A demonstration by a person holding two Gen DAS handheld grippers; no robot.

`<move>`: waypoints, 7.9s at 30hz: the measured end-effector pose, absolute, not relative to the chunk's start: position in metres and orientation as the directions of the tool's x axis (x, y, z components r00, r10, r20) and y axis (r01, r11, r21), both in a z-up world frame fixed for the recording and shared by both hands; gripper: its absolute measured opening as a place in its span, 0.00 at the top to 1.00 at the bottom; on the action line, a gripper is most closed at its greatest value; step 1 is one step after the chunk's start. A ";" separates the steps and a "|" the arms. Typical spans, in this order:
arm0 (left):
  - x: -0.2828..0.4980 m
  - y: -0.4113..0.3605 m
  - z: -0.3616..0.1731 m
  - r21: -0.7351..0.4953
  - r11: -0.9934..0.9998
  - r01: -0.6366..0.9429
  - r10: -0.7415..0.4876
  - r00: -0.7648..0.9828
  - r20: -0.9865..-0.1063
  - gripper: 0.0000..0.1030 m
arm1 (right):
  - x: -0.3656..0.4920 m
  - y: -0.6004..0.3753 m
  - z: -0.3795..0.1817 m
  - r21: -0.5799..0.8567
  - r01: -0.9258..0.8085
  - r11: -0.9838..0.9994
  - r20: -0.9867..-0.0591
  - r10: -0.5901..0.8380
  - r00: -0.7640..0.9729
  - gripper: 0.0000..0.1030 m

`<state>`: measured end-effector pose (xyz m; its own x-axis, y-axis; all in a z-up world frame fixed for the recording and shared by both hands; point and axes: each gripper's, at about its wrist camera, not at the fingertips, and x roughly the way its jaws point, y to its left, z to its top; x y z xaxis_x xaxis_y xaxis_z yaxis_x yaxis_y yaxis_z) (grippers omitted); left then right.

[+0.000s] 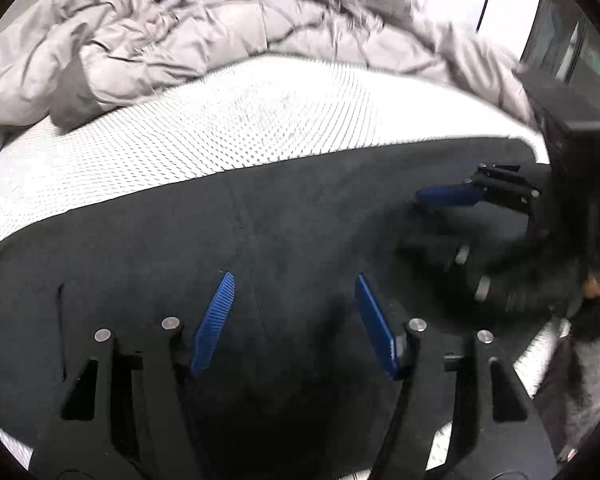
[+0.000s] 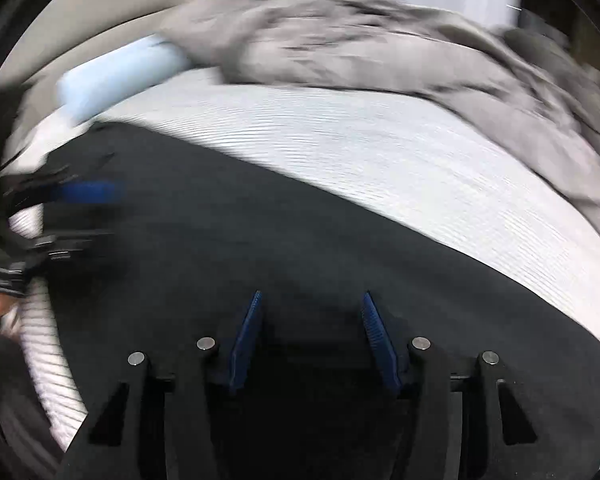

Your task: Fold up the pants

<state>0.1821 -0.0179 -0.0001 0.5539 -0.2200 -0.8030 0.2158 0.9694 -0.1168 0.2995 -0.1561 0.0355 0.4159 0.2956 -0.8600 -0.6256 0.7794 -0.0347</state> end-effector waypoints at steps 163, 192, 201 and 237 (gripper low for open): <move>0.172 -0.142 0.006 -0.111 0.915 0.389 -0.331 0.561 -0.759 0.22 | 0.216 -0.390 0.038 -0.194 -0.155 0.969 -0.823 -0.075 0.563 0.22; 0.200 -0.144 -0.031 0.011 0.957 0.291 -0.156 0.543 -0.825 0.04 | 0.266 -0.272 0.009 -0.294 -0.328 0.898 -0.833 -0.072 0.549 0.16; 0.178 -0.140 -0.006 0.002 0.958 0.286 -0.181 0.610 -0.771 0.11 | 0.230 -0.351 0.026 -0.193 -0.135 0.972 -0.830 -0.089 0.550 0.15; 0.160 -0.176 -0.030 -0.031 0.874 0.485 -0.315 0.517 -0.796 0.01 | 0.133 -0.594 0.012 0.607 0.301 0.736 -0.687 0.295 0.665 0.26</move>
<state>0.1597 -0.1760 -0.0297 0.5166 -0.3148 -0.7963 0.4850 0.8740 -0.0309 0.1328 -0.5944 0.0123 0.6645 0.2947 -0.6867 0.3007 0.7358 0.6067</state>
